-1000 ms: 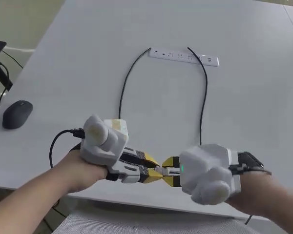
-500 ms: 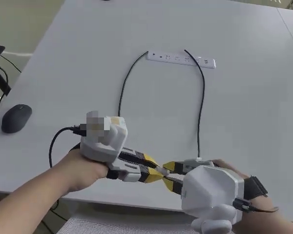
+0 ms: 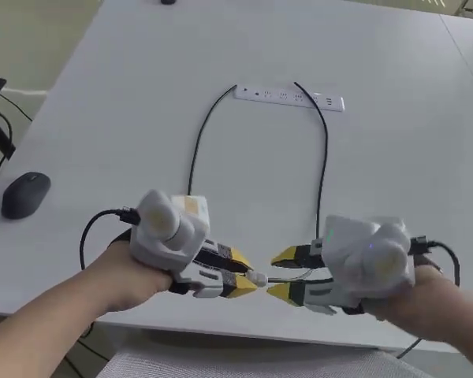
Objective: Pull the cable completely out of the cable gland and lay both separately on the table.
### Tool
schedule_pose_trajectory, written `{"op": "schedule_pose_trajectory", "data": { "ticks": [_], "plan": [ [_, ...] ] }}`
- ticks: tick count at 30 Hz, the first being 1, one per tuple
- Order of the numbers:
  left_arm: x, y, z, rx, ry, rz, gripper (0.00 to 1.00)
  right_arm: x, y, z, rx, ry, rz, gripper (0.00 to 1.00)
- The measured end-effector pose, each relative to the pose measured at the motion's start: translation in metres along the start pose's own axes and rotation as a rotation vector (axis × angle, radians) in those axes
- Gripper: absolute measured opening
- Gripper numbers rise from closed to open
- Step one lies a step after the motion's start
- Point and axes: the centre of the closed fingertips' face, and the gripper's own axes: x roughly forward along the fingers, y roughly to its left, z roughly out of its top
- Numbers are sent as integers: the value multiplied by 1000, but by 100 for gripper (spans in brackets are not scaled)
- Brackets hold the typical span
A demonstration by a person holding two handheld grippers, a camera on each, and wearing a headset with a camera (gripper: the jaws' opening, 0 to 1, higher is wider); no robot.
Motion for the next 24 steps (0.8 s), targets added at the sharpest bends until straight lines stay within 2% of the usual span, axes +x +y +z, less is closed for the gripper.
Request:
{"op": "schedule_pose_trajectory", "data": {
  "ticks": [1, 2, 3, 4, 5, 6, 7, 8, 9, 13, 16, 22, 24],
  "plan": [
    [0, 0, 0, 27, -1, 5, 15, -1, -7, 3, -12, -20, -8, 18],
    [1, -3, 0, 32, 0, -2, 15, -1, -6, 3, 39, -25, 39, 18],
    [1, -5, 0, 46, 3, -7, 15, -1, -11, 4, 39, -30, 46, 18],
    [1, -5, 1, 72, 4, -7, 15, 0, -8, 5, 45, -33, 81, 18],
    [2, -7, 1, 86, 8, -9, 15, 0, -2, 4, 86, -24, 138, 18],
    [2, -8, 2, 98, 9, -13, 15, 2, -3, 1, 111, -6, 153, 19],
    [2, -10, 2, 109, 10, -16, 15, 4, -1, -3, 90, 20, 190, 19],
    [2, -10, 3, 116, 11, -17, 15, 5, 1, -7, 98, 42, 209, 19],
    [2, -10, 4, 121, 14, -20, 15, 9, -4, -9, 70, 47, 188, 19],
    [3, -11, 5, 142, 22, -25, 15, 13, 13, -10, 125, 71, 302, 22],
    [3, -12, 6, 143, 25, -31, 15, 16, 10, -7, 115, 69, 289, 20],
    [4, -13, 5, 149, 31, -35, 15, 20, 15, -6, 115, 77, 315, 15],
    [4, -14, 6, 146, 29, -36, 15, 20, 14, -7, 109, 82, 313, 10]
  ]
}}
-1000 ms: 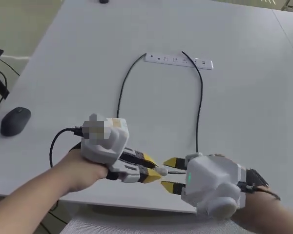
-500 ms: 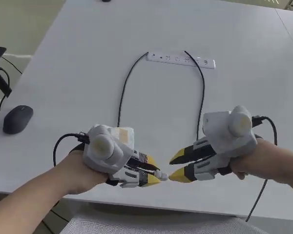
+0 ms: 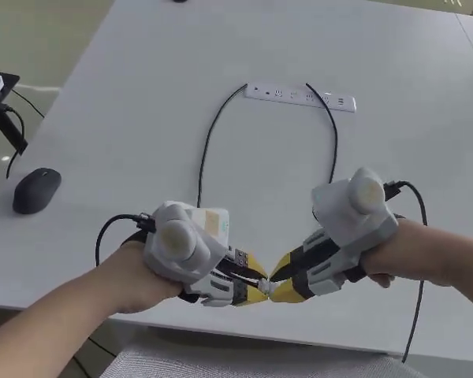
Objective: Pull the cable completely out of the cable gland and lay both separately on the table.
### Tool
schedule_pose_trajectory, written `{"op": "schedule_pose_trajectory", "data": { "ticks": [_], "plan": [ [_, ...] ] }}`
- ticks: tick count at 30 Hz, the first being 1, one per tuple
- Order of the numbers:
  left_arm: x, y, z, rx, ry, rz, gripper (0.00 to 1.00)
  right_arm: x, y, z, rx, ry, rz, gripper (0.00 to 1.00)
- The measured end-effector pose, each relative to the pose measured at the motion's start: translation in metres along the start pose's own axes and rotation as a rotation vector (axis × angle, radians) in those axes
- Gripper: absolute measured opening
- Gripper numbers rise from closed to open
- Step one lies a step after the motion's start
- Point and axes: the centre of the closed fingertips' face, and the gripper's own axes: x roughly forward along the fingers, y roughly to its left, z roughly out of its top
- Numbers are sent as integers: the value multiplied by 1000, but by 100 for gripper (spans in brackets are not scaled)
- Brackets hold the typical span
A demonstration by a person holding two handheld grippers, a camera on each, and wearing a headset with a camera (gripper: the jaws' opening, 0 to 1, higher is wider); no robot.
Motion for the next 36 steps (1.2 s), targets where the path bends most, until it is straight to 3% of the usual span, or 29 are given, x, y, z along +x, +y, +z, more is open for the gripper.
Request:
{"op": "schedule_pose_trajectory", "data": {
  "ticks": [5, 9, 10, 12, 24, 31, 33, 36],
  "plan": [
    [1, 1, -2, -13, 7, 0, 15, 1, 2, -1, -3, 14, -3, 8],
    [0, 3, -3, -57, -3, 4, 15, 2, 1, -1, -71, 24, -73, 7],
    [-1, 4, -3, -61, -8, 11, 15, 1, -2, 1, -97, 20, -118, 7],
    [-2, 4, -2, -101, -22, 9, 15, 0, 0, 2, -125, 19, -160, 7],
    [-10, 7, 8, -259, -114, 10, 15, -10, 4, 11, -463, 33, -514, 7],
    [-14, 11, 13, -366, -143, 1, 15, -15, 3, 17, -573, 39, -660, 7],
    [-15, 11, 13, -406, -140, -7, 15, -14, 4, 16, -564, 34, -664, 7],
    [-14, 9, 13, -391, -130, -6, 15, -15, 3, 17, -567, 30, -673, 7]
  ]
}}
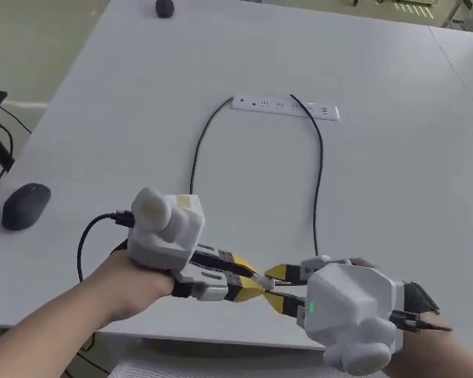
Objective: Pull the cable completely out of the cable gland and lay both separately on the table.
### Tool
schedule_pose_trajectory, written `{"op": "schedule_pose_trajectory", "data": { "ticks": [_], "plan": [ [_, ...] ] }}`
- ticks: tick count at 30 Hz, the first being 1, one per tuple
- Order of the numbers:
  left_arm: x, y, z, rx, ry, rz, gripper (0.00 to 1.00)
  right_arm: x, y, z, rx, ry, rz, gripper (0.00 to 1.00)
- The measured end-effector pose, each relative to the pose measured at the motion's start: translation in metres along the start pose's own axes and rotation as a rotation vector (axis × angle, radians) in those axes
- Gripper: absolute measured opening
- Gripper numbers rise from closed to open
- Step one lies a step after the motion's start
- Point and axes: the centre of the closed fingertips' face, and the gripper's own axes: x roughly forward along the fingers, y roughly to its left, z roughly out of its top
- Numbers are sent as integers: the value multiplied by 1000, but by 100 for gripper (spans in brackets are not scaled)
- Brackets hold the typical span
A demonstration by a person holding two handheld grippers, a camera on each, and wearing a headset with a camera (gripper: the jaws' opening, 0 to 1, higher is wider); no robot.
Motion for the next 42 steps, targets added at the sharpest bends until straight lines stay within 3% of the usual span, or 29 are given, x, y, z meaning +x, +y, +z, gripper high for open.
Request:
{"op": "schedule_pose_trajectory", "data": {
  "ticks": [8, 11, 12, 14, 18, 20, 22, 23, 25, 29, 33, 42],
  "plan": [
    [1, -2, -2, 48, 26, -10, 15, 0, 1, 0, 10, -6, 18, 8],
    [1, -3, -2, 63, 33, -14, 15, -1, 2, 1, 75, -18, 37, 8],
    [1, -3, -2, 65, 37, -17, 15, -2, 1, 1, 68, -18, 40, 8],
    [1, -1, -3, 105, 44, -2, 15, -3, -2, 2, 72, -24, 26, 9],
    [-2, -1, -4, 150, 49, 5, 15, -8, -8, 7, 162, -58, 22, 15],
    [-4, 0, -2, 177, 40, 10, 15, -13, -13, 9, 279, -92, 19, 20],
    [-5, 0, -1, 184, 34, 17, 15, -18, -19, 7, 317, -102, 2, 20],
    [-6, 1, -1, 188, 32, 19, 15, -19, -20, 5, 334, -100, 2, 21],
    [-7, 3, 1, 221, 19, 34, 15, -20, -17, -10, 408, -45, 19, 25],
    [-11, 1, 8, 294, -18, 50, 15, -17, -18, -25, 409, 9, -27, 26],
    [-12, 0, 10, 347, -13, 56, 15, -14, -14, -22, 426, 2, -23, 19],
    [-11, -1, 12, 379, -2, 52, 15, -8, -18, -12, 420, -21, -38, 14]
  ]
}}
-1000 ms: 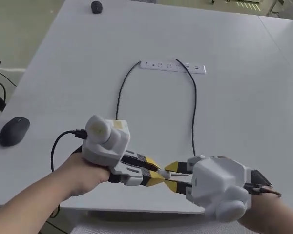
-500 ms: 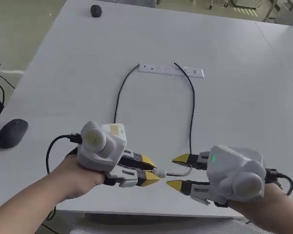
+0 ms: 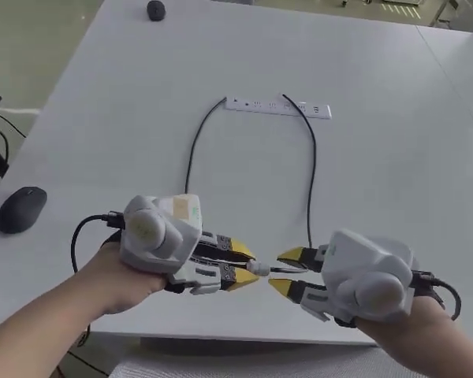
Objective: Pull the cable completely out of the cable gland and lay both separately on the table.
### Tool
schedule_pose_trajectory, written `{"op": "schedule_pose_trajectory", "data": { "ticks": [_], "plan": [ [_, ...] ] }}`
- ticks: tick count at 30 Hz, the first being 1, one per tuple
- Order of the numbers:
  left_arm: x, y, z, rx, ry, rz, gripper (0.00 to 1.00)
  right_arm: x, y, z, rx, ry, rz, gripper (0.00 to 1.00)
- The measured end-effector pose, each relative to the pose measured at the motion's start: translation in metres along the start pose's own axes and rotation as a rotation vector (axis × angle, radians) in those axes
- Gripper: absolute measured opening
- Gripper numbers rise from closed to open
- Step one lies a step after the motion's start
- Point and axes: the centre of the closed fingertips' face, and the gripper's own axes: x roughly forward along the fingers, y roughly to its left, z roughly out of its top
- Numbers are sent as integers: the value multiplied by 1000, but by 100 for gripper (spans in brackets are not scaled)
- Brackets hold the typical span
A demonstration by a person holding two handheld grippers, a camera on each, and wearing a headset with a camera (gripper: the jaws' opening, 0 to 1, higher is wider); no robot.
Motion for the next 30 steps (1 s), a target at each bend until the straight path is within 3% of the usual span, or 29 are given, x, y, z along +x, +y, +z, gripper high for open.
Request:
{"op": "schedule_pose_trajectory", "data": {
  "ticks": [8, 16, 30],
  "plan": [
    [3, 0, 2, 0, 9, 4, 15, -1, 2, 0, -41, 7, 23, 2],
    [6, -2, 0, -12, 25, 1, 15, 1, 4, -6, -91, 38, 32, 0],
    [6, 6, 9, -66, 0, 29, 15, -8, -14, -13, 93, 32, -37, 0]
  ]
}}
